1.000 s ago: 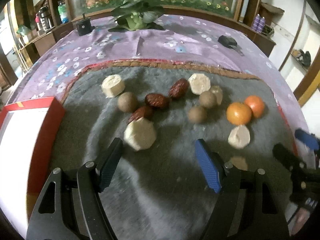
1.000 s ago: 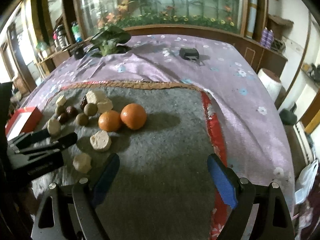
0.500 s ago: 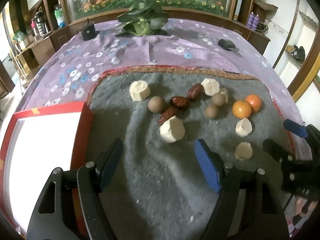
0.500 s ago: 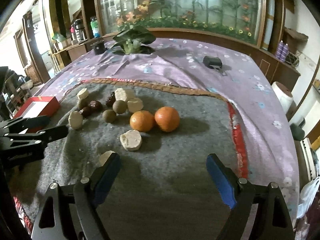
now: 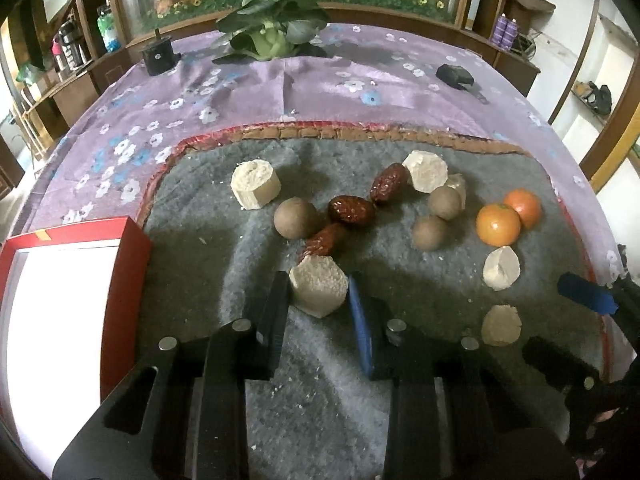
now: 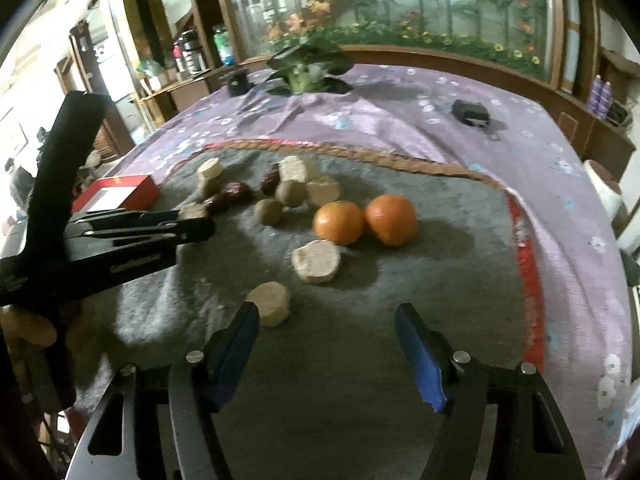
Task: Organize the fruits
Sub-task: 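Close left tool on hexagonal block while right tool grips the round cake, then carry both held blocks into the red tray and open both tools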
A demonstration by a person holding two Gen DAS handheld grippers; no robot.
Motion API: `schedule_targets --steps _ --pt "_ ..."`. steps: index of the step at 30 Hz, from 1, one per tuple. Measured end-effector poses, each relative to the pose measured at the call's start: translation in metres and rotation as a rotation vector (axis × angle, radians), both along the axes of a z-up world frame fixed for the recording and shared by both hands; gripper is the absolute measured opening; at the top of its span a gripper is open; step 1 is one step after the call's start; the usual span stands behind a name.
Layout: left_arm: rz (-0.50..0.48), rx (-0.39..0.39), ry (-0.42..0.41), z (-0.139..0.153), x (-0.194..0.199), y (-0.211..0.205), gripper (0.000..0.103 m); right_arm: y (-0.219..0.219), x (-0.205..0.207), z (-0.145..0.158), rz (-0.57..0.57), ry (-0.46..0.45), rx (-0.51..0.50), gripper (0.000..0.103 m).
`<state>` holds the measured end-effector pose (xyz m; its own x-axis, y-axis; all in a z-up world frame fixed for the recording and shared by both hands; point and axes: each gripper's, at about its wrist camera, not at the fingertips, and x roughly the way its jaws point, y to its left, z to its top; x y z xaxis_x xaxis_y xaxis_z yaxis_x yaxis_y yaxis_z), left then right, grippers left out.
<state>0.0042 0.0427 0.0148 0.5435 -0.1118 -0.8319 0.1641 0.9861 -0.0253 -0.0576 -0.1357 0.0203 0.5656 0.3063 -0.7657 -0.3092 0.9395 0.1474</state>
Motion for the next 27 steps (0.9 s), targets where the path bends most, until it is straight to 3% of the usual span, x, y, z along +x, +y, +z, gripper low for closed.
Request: schedule_targets --steps 7,9,13,15,27 --pt "0.020 -0.011 -0.017 0.012 -0.014 0.009 0.028 0.020 0.001 -0.005 0.062 0.025 0.026 0.066" --pt "0.026 -0.021 -0.012 0.014 -0.017 0.012 0.028 0.027 0.002 -0.007 0.075 0.020 0.010 0.051" --pt "0.034 -0.035 -0.014 0.020 -0.025 0.017 0.028 0.042 0.007 -0.013 0.085 -0.003 -0.101 0.041" --pt "0.042 -0.044 -0.017 0.024 -0.028 0.021 0.028 0.043 0.006 -0.013 0.087 -0.007 -0.107 0.025" --pt "0.131 -0.074 -0.055 0.053 -0.049 0.069 0.028 0.069 -0.009 0.018 0.170 -0.024 -0.015 0.024"
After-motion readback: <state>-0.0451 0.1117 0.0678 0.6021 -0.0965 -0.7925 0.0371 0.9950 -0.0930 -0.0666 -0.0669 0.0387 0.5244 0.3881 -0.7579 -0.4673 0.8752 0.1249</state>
